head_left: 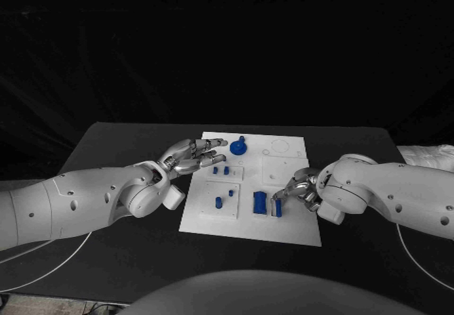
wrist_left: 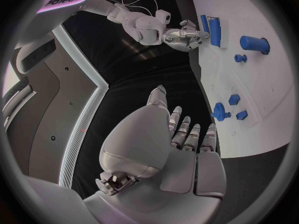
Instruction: Assemble the parts on the task board
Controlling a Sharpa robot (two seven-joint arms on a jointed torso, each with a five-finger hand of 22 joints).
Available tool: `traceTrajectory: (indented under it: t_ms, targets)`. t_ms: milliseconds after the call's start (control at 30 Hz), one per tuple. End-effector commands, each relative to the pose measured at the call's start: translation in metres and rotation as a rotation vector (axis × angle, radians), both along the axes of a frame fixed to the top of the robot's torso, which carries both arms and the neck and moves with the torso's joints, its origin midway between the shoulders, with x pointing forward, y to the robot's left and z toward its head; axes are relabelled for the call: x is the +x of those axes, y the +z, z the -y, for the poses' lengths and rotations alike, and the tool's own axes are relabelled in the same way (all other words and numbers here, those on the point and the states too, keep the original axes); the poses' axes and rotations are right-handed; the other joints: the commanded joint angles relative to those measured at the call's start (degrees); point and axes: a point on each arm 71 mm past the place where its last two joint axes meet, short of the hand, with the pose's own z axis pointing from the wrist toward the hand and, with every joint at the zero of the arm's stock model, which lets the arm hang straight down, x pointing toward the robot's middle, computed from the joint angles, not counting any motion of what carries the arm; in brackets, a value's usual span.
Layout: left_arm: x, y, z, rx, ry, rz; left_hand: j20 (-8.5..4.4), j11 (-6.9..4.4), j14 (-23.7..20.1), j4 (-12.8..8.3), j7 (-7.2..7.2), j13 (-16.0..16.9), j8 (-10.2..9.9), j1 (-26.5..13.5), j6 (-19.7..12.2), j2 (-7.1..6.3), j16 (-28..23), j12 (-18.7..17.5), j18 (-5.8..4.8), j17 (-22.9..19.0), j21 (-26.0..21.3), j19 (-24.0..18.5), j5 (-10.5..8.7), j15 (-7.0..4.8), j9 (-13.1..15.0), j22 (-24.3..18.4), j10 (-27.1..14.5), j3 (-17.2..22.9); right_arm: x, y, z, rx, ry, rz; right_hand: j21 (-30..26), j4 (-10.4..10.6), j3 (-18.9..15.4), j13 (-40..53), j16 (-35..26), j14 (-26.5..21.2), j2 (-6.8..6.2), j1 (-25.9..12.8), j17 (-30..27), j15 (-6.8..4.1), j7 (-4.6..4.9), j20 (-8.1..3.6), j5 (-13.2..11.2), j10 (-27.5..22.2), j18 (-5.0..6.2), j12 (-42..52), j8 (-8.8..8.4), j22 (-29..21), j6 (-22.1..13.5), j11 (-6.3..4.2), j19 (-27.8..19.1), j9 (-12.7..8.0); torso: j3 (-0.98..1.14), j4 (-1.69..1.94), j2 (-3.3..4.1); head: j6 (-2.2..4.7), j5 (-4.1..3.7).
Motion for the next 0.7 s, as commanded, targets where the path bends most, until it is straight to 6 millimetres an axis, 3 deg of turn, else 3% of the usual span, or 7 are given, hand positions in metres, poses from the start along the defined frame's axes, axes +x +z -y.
traceTrajectory:
  t_ms: [33,700]
  targets:
    - [-0.0011,0.0004,0.0025,-0.007,-0.023,-0.004,0.19,0.33,0.3,-0.1,0.11,0.1,0.3,0.5,0.4,0.07,0.2,0.3,0.81,0.1,0.2,0.2,0.16,0.05,0.1,0.0,0.1,-0.2,-0.0004,-0.0016,-0.0001,0.003,0.008,-0.007,-0.3,0.2,0.0,15.1,0.2,6.1,-0.14,-0.5,15.1,0.12,0.08,0.09,-0.3,6.2,0.53,0.2,-0.18,9.1,-0.3,0.13,-0.3,0.0,-0.01,-0.01,0.04,0.00,0.05]
    - [-0.0010,-0.0005,0.0033,-0.005,-0.027,-0.015,0.21,0.47,0.3,-0.2,0.27,0.1,0.5,0.8,1.3,0.06,0.3,0.4,0.78,0.1,0.2,0.2,0.25,0.14,0.1,0.0,0.1,-0.2,0.0011,-0.0014,0.0014,0.009,-0.010,0.009,-0.4,1.6,-0.9,15.1,0.2,6.1,-0.19,-2.2,15.1,0.35,0.37,0.28,-5.1,6.2,0.54,0.2,-0.48,9.1,-1.2,0.40,-0.4,0.7,-0.01,-0.03,0.02,0.00,0.01]
